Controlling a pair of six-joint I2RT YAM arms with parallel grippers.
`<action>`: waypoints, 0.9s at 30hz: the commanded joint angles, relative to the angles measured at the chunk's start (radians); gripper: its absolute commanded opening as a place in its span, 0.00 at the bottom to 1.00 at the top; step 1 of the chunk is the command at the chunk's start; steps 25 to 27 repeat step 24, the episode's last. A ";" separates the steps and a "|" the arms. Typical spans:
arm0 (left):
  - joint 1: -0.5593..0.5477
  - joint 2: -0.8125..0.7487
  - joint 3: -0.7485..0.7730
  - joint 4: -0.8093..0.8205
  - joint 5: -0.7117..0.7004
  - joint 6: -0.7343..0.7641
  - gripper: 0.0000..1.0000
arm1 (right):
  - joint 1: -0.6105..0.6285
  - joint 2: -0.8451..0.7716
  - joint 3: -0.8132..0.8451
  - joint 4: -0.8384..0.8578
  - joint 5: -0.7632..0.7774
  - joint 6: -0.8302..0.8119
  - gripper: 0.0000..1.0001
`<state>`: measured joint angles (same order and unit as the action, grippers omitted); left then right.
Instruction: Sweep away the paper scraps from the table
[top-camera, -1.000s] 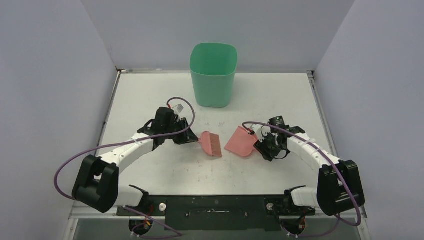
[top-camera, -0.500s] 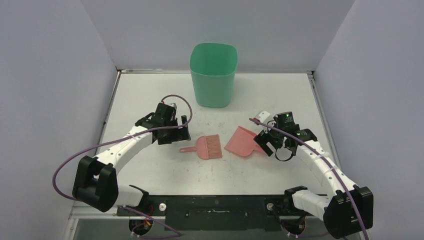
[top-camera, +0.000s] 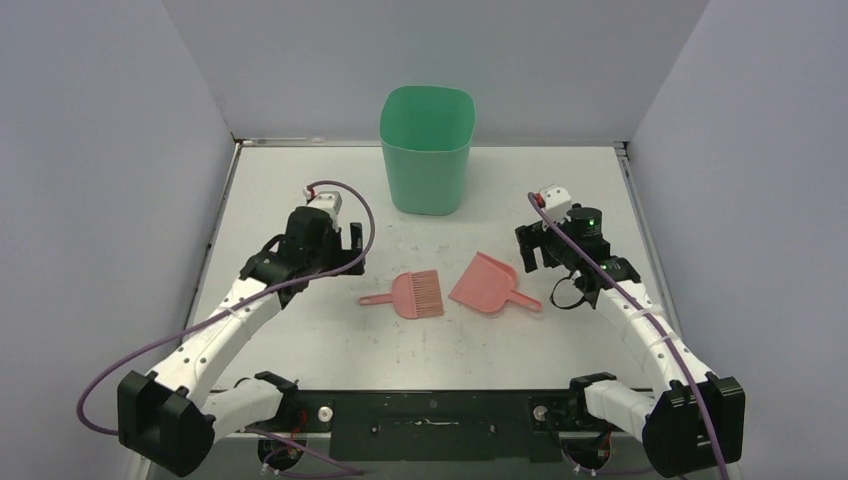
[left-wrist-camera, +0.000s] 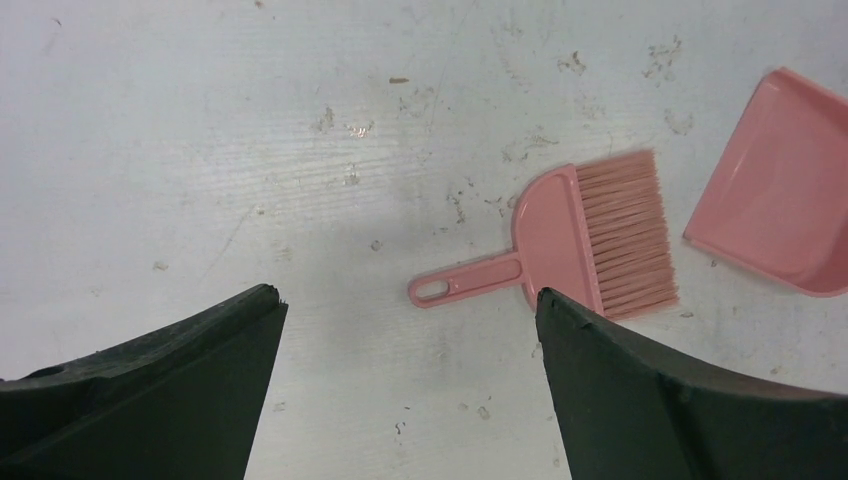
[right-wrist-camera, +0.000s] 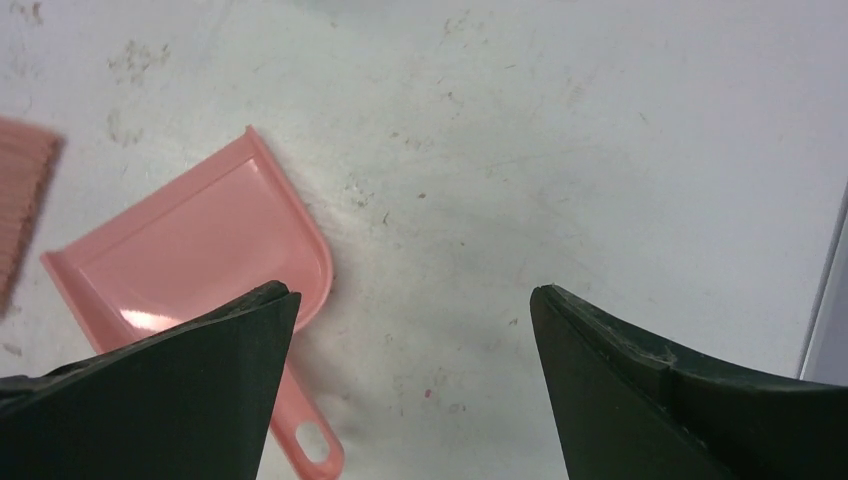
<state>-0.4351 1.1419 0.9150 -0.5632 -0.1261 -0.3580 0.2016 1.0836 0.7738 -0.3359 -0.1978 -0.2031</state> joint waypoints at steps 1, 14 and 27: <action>-0.001 -0.113 -0.047 0.163 -0.017 0.058 0.96 | -0.009 -0.015 0.004 0.164 0.156 0.197 0.90; 0.001 -0.143 -0.086 0.190 0.070 0.100 0.97 | -0.064 -0.125 -0.038 0.167 0.056 0.150 0.90; 0.001 -0.161 -0.099 0.184 0.034 0.108 0.96 | -0.095 -0.141 -0.054 0.163 0.031 0.125 0.90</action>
